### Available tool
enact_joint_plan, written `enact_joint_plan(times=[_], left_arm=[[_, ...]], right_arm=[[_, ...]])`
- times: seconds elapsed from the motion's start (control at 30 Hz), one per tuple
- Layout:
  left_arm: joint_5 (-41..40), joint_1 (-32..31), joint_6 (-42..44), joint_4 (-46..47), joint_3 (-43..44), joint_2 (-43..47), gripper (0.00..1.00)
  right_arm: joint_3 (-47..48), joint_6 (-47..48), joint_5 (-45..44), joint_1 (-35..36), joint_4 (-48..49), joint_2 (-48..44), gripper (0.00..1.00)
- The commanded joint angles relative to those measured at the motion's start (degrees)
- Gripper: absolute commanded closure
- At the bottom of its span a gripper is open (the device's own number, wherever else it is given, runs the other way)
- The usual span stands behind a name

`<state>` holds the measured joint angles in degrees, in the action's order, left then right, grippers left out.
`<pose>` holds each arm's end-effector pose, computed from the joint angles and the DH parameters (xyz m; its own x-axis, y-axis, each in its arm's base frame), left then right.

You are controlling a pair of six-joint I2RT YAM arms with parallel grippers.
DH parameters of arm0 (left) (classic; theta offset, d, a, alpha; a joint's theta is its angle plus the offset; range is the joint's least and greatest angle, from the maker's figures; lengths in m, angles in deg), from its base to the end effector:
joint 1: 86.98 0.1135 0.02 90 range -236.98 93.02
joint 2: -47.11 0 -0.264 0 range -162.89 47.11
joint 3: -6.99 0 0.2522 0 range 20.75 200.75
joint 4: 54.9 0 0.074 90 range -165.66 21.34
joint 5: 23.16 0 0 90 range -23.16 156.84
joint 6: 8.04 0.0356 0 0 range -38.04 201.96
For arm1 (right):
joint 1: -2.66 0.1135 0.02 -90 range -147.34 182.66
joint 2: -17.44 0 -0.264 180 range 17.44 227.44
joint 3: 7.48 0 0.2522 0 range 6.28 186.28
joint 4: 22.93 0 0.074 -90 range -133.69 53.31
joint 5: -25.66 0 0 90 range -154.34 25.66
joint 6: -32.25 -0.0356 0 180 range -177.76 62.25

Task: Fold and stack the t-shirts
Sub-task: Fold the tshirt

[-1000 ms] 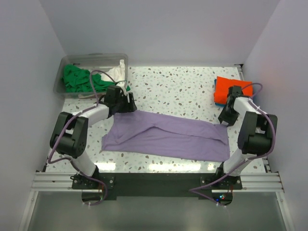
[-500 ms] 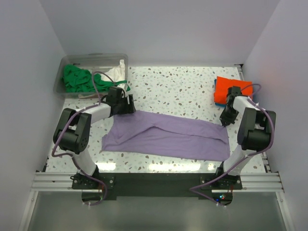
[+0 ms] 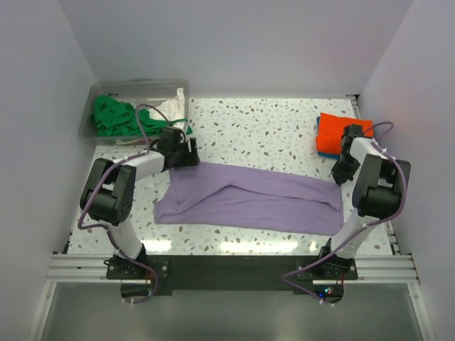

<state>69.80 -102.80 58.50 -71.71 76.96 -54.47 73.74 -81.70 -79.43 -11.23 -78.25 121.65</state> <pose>0.3463 -0.1000 0.1580 -0.7817 -0.1917 -0.5934 -0.0065 0.9540 -0.2996 0.3268 -0.0904 0.1648 -0.7539 0.5902 -0.2887 0.6445 0.7496 -0.1507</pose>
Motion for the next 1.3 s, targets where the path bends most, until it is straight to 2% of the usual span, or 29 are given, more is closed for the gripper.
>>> enact_joint_plan(times=[0.0, 0.1, 0.13, 0.23, 0.37, 0.57, 0.67, 0.73, 0.87, 1.13, 1.27], left_arm=[[3.1, 0.0, 0.6, 2.2, 1.8, -1.2, 0.26], [4.6, -1.2, 1.6, 2.2, 3.7, -0.5, 0.25], [5.0, -1.3, 1.4, 2.2, 3.9, 0.5, 0.25], [5.5, -1.5, 1.2, 1.8, 4.2, 3.5, 0.25], [6.0, -1.7, 1.8, 1.3, 3.1, 8.1, 0.24], [13.2, -3.9, 4.7, 1.3, 0.1, 8.2, 0.25], [14.5, -6.2, 4.0, 2.3, -1.6, 7.3, 0.25], [15.2, -7.1, 2.1, 4.6, -2.6, 6.9, 0.25], [17.5, -8.3, 0.1, 7.0, -2.8, 4.7, 0.25], [16.3, -9.0, 0.1, 6.6, -1.6, 1.8, 0.25], [16.7, -9.1, 0.0, 6.6, -1.0, 0.6, 0.29]], right_arm=[[3.6, 0.4, -2.0, -0.5, -1.6, 0.7, 1.0], [6.0, 0.4, -1.0, -0.5, -3.1, -0.4, 0.91], [6.5, 0.2, -0.6, -0.5, -4.0, -1.0, 0.78], [7.8, -0.6, 1.0, -0.5, -5.8, -3.8, 0.55], [7.0, -1.3, 3.7, 0.9, -6.9, -8.8, 0.44], [-0.2, -2.9, 11.7, 8.4, -3.6, -14.4, 0.42], [-5.3, -5.1, 14.4, 12.2, -0.4, -14.7, 0.45], [-9.3, -7.0, 15.0, 12.8, 2.4, -14.6, 0.5], [-13.1, -7.4, 16.8, 12.8, 5.2, -13.7, 0.54], [-15.4, -6.5, 15.9, 12.9, 6.3, -13.3, 0.56], [-16.4, -6.6, 16.0, 12.8, 7.0, -13.1, 0.56]])
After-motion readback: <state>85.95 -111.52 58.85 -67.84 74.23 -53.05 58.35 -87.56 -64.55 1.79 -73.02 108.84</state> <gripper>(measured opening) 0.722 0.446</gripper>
